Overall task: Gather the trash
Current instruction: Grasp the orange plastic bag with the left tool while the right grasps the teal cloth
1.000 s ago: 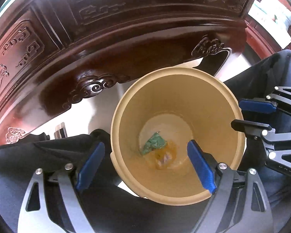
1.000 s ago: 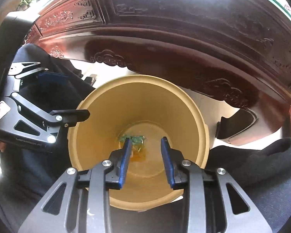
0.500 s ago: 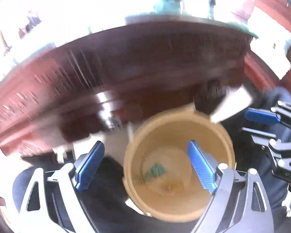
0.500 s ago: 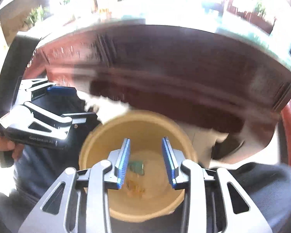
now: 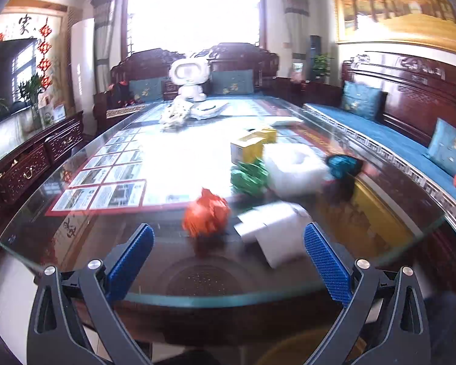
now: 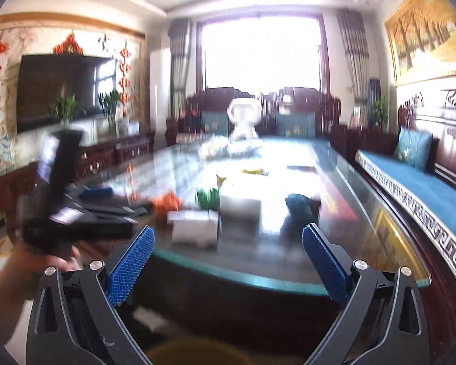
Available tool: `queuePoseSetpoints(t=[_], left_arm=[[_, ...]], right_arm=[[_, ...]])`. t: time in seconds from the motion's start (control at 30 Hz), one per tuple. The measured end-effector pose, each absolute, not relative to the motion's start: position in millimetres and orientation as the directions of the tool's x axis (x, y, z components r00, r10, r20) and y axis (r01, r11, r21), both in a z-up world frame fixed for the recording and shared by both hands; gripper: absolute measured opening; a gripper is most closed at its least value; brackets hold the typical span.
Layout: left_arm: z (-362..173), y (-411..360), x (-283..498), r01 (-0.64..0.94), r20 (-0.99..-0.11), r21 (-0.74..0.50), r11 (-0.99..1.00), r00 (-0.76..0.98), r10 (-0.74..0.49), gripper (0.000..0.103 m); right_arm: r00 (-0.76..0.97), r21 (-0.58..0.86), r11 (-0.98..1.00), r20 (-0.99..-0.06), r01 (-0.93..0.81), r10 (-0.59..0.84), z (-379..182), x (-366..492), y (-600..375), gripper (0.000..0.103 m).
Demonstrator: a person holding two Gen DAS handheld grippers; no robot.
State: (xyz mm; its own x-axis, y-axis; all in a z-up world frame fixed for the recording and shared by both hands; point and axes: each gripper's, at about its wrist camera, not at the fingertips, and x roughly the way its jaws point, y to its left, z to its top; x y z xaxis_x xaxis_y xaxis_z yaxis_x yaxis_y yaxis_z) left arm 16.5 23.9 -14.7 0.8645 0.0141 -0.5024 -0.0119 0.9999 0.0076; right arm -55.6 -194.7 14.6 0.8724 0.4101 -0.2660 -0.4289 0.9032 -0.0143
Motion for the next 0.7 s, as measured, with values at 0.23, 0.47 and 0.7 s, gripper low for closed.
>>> queuePoseSetpoints(t=[0.23,0.47,0.7], left_arm=[[-33.1,48.9,84.3,-0.032,-0.58,-0.058,0.998,0.814,-0.007,0.099],[-54.1,56.8,115.8,-0.039,-0.634,-0.082,0.996,0.773,-0.022,0.097],[-68.0,65.6,127.5,-0.02,-0.67,-0.152,0.988,0.737,-0.088,0.053]], right_arm=[[0.845,0.012,0.891,-0.314,-0.453,0.433,8.9,-17.3,-176.1,0.095],[0.824,0.047,0.893,-0.365,-0.448,0.433,-0.2,4.5,-169.5,0.095],[0.823,0.075,0.909,-0.4,-0.41,0.404,-7.2,26.1,-174.2,0.095]])
